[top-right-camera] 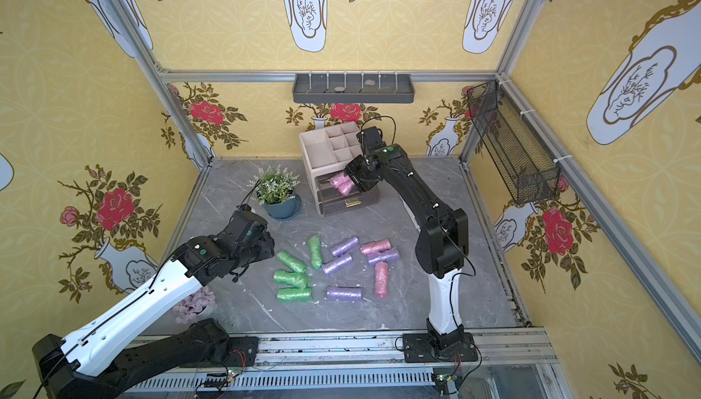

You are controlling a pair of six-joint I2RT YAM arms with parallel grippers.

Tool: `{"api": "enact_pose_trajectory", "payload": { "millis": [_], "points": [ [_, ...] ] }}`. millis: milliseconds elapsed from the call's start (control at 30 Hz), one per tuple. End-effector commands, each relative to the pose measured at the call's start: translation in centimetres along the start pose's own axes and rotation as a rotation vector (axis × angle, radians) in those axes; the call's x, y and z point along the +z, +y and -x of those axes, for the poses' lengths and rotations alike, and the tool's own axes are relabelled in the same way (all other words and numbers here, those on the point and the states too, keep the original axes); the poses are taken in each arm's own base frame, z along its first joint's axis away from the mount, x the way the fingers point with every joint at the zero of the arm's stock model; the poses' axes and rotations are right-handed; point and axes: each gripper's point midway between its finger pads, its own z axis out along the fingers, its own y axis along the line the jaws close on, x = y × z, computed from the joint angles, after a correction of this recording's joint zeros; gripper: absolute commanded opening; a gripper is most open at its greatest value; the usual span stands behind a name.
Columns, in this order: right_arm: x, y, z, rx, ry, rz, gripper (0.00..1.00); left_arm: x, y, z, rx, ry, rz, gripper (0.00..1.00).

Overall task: Sort the rolls of trash bags by color and place them into the drawer
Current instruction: Place the roll of trash bags in the drawer, then pick up the roll of trash bags from the center of the board.

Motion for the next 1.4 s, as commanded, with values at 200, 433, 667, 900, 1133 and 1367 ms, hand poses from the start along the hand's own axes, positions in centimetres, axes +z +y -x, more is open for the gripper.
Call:
{"api": "enact_pose_trajectory", "payload": {
  "millis": [200,433,667,900,1133,1367],
  "points": [
    [-0.8,1.0,0.1,-0.026,-0.011,0.032,0.61,0.0,0.0,-0.1,0.012,0.004,-0.007,0.52],
    [-1.5,1.3,-0.1,-0.035,-0.015,0.044,0.64,-0.1,0.0,-0.1,0.012,0.003,-0.007,0.52],
    [-2.3,1.6,-0.4,-0.051,-0.025,0.048,0.66,0.0,-0.2,-0.1,0.010,0.008,-0.010,0.52],
    [-3.3,1.9,-0.4,-0.061,-0.035,0.061,0.67,-0.1,-0.3,0.1,0.011,0.006,-0.011,0.52],
    [-5.4,2.5,-0.5,-0.079,-0.062,0.089,0.67,-0.6,-0.4,0.4,0.013,0.001,-0.017,0.52],
    [-9.3,3.3,-1.0,-0.121,-0.108,0.148,0.67,-2.0,-0.9,1.2,0.023,-0.010,-0.041,0.51]
  ]
}}
